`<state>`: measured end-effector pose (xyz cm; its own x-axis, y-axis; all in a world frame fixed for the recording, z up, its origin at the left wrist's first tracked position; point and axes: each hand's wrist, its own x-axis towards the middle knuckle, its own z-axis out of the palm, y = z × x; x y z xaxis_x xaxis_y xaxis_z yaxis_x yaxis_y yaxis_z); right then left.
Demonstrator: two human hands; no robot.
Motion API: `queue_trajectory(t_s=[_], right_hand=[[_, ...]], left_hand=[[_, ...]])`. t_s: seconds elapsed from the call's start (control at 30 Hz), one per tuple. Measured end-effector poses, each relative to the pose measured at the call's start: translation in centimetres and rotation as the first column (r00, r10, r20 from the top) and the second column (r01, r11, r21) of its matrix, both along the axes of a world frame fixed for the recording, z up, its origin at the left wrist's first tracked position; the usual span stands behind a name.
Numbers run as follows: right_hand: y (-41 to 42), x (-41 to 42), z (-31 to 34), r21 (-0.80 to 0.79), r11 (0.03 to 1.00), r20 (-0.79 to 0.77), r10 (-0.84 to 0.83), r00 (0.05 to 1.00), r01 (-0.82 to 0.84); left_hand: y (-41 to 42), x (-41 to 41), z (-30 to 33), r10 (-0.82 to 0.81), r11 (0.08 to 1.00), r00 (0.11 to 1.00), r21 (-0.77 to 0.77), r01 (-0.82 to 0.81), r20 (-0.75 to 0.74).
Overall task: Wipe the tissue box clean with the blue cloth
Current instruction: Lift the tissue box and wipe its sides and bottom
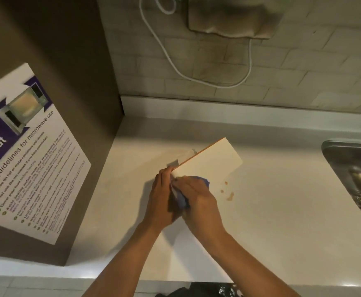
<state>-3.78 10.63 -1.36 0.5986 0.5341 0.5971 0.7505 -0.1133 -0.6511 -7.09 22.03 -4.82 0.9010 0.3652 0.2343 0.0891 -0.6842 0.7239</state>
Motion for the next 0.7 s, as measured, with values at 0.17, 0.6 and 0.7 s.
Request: queue_trajectory(t_s=[0.17, 0.6, 0.7], right_hand=[[-2.3, 6.0, 2.5, -0.252, 0.902, 0.052, -0.349, 0.936, 0.35], [-5.6, 4.3, 4.7, 0.092, 0.889, -0.41, -0.376, 0.831, 0.448], [-7.1, 5.6, 4.7, 0.058, 0.878, -0.501, -0.386, 0.775, 0.475]], left_hand=[[-0.9, 0.6, 0.2, 0.1, 0.994, 0.994, -0.032, -0.101, -0.043], [-1.6, 3.2, 6.6, -0.05, 0.944, 0.994, 0.33, 0.016, 0.094], [-1.8, 3.8, 8.1, -0.121, 0.893, 0.991, 0.443, 0.085, 0.052]])
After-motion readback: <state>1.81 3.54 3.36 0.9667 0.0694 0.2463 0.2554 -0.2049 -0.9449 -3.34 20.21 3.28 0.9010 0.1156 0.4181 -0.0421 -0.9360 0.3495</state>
